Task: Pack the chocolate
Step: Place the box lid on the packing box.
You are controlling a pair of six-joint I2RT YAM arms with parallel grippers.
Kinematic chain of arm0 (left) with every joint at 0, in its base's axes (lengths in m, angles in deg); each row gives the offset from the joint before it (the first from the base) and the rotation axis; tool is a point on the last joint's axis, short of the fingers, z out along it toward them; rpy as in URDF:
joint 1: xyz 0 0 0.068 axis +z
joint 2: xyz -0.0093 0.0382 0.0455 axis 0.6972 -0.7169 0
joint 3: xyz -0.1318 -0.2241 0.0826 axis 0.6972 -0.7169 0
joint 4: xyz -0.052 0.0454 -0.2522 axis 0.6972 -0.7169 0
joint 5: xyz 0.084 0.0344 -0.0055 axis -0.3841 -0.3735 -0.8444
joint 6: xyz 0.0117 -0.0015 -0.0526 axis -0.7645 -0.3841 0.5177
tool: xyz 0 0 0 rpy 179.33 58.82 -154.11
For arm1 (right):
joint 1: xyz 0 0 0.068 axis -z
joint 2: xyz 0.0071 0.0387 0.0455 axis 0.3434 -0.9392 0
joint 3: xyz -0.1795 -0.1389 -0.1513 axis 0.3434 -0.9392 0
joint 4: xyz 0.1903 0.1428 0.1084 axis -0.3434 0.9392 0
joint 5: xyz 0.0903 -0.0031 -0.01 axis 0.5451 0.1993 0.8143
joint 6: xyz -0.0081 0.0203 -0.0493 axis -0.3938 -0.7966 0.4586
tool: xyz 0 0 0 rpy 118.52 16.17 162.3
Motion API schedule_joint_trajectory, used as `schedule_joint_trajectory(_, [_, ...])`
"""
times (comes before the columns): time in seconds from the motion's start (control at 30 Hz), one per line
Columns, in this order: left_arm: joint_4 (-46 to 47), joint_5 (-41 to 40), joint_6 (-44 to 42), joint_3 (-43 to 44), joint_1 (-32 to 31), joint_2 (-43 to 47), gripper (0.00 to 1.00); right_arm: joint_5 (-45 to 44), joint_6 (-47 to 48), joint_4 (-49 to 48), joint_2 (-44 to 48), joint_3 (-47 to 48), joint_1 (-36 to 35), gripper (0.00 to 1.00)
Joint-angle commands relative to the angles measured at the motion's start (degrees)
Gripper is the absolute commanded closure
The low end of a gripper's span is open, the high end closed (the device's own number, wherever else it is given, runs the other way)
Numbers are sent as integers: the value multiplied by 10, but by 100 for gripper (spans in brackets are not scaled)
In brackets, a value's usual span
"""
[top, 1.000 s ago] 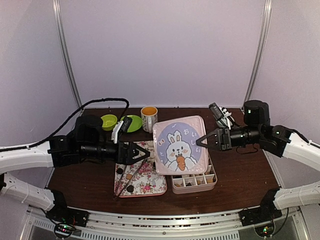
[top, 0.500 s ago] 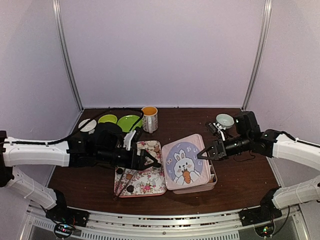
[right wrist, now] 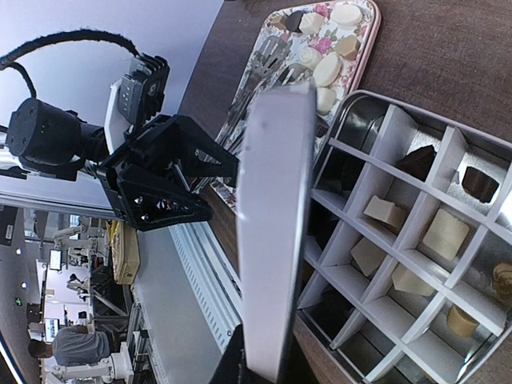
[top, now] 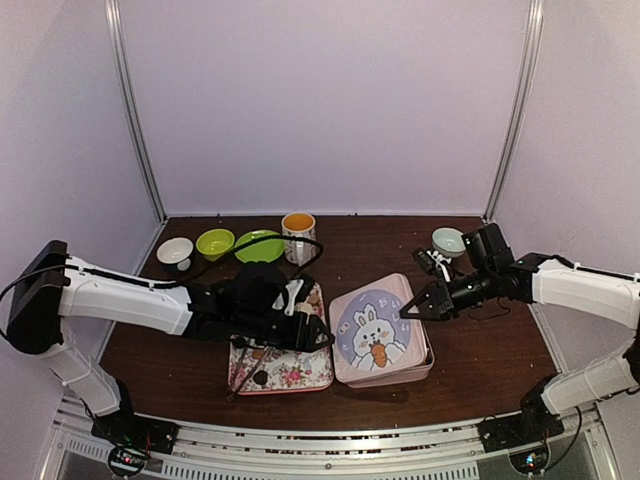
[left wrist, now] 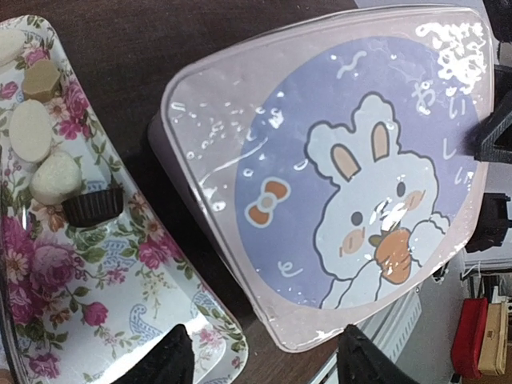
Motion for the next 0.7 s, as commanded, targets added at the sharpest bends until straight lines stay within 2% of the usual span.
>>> schedule_joint_trajectory(0.0, [43, 3, 0, 22, -2, -23, 39, -21, 41, 24, -23, 25, 23, 100])
schedule_joint_trajectory(0.2, [53, 6, 3, 31, -2, -53, 41, -48, 78, 58, -54, 45, 43, 92])
schedule_joint_trajectory(0.33, [54, 17, -1, 56, -1, -80, 41, -57, 83, 57, -78, 46, 54, 91])
schedule_joint_trajectory(0.67, [27, 12, 5, 94, -1, -121, 47, -177, 109, 100, -123, 71, 55, 86])
